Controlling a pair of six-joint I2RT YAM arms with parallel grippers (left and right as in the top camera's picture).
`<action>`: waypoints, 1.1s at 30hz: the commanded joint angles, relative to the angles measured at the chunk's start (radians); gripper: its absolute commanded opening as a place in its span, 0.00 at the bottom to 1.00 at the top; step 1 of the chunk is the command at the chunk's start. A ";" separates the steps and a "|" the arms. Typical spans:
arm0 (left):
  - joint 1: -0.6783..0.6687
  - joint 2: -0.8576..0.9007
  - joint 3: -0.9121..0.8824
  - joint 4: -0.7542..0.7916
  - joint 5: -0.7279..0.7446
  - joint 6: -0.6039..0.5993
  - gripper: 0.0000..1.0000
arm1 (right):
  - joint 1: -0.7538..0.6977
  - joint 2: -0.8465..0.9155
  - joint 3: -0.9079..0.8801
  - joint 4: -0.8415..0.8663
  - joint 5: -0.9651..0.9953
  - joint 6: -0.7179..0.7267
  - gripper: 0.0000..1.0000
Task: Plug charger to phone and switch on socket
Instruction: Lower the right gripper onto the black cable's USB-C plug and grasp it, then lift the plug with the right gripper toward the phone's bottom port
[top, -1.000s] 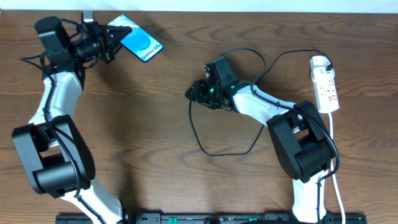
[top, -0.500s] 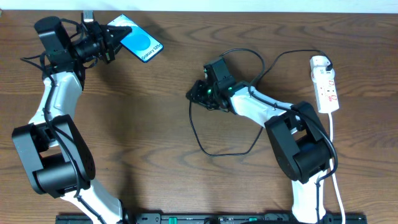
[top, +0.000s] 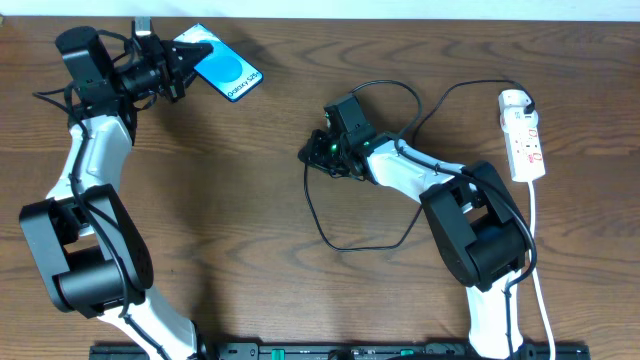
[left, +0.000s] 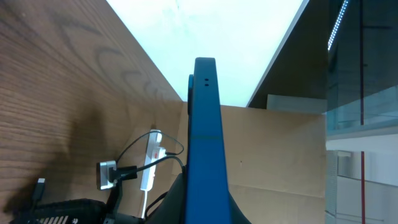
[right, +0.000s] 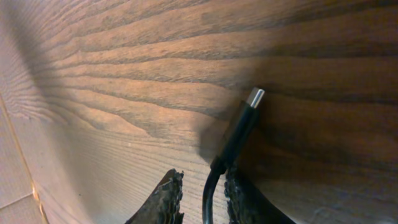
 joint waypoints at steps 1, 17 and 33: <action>0.001 -0.023 0.019 0.006 0.030 0.013 0.07 | -0.003 0.037 0.006 -0.002 0.020 0.010 0.18; 0.001 -0.023 0.019 0.006 0.031 0.014 0.07 | -0.035 0.037 0.006 0.002 0.008 -0.016 0.01; 0.001 -0.023 0.018 0.006 0.102 0.014 0.07 | -0.203 -0.085 0.009 0.012 -0.496 -0.473 0.01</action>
